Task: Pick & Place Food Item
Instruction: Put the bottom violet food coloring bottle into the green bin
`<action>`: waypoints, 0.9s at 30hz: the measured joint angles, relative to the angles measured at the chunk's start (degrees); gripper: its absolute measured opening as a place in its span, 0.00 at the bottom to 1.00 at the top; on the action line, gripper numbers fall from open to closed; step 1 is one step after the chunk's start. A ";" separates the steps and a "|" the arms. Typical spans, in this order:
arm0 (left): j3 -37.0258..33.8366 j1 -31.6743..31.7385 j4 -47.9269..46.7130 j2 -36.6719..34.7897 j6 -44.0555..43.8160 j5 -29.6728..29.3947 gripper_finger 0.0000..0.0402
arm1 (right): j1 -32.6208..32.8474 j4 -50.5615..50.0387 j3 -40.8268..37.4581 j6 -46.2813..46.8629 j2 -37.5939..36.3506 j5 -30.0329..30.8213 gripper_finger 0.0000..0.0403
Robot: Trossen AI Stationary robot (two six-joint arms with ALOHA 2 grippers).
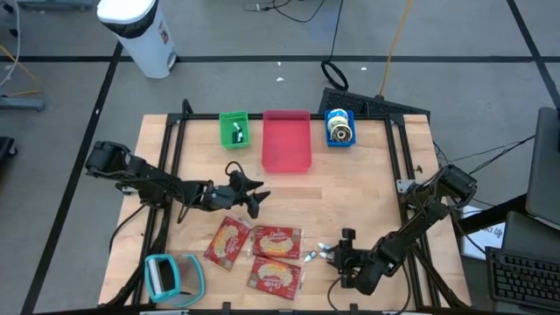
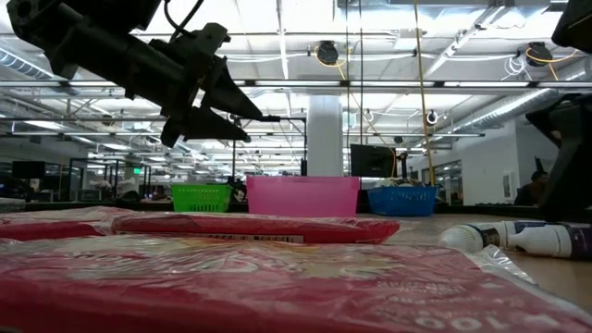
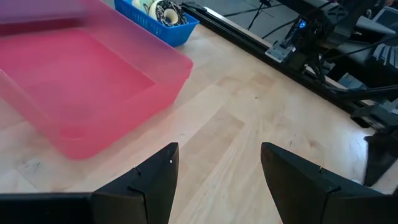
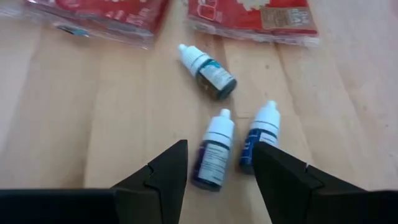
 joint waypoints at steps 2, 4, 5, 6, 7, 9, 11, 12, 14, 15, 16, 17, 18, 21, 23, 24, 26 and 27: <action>0.00 0.00 0.12 0.00 0.15 0.02 0.57 | 0.00 -0.07 0.00 0.26 0.17 0.08 0.42; 0.00 0.00 0.17 0.00 0.29 0.02 0.57 | 0.00 0.76 0.00 0.19 0.44 0.02 0.42; 0.00 0.00 0.18 0.00 0.32 0.02 0.57 | 0.02 0.70 0.00 0.19 0.46 -0.21 0.42; 0.00 0.00 0.18 0.00 0.33 -0.01 0.57 | 0.02 0.53 0.00 0.21 0.46 -0.56 0.42; 0.00 0.00 0.18 0.00 0.33 -0.04 0.57 | 0.00 0.50 0.00 0.24 0.46 -1.27 0.42; 0.00 0.00 0.18 0.00 0.28 -0.24 0.57 | 0.00 0.51 0.00 0.20 0.53 -2.71 0.42; 0.00 0.09 0.18 0.00 0.24 -0.24 0.57 | 0.05 0.51 0.00 0.13 0.82 -2.78 0.41; 0.00 0.11 0.18 0.00 0.08 -0.26 0.57 | 0.07 0.52 0.00 0.07 1.08 -2.84 0.41; 0.00 0.11 0.18 0.00 -0.21 -0.28 0.57 | 0.09 0.39 -0.02 -0.29 1.45 -3.17 0.39; 0.01 0.11 0.18 0.00 -0.58 -0.29 0.57 | 0.07 0.50 -0.04 -0.29 1.58 -3.66 0.38; 0.00 0.11 0.18 0.00 -0.87 -0.32 0.57 | 0.07 0.56 -0.04 -0.29 1.69 -4.14 0.37; 0.00 0.11 0.19 0.00 -1.01 -0.34 0.57 | 0.07 0.68 -0.04 -0.21 1.81 -4.22 0.36; 0.00 0.11 0.20 0.00 -1.03 -0.35 0.57 | 0.07 0.76 -0.04 -0.07 1.96 -4.12 0.34; 0.00 0.11 0.18 0.00 -1.48 -0.35 0.57 | 0.05 0.96 -0.02 -0.03 2.21 -3.98 0.30; 0.00 0.11 0.18 -0.02 -2.07 -0.37 0.57 | -0.17 1.15 -0.02 0.57 2.21 -4.10 0.26; 0.00 0.11 0.18 -0.02 -2.51 -0.37 0.57 | -0.36 1.18 -0.02 1.45 2.21 -4.09 0.25; 0.00 0.11 0.18 -0.02 -2.87 -0.37 0.57 | -0.89 1.18 -0.01 3.64 2.21 -4.00 0.22; 0.00 0.11 0.18 -0.02 -2.85 -0.38 0.57 | -1.23 1.18 -0.02 4.69 2.21 -3.96 0.21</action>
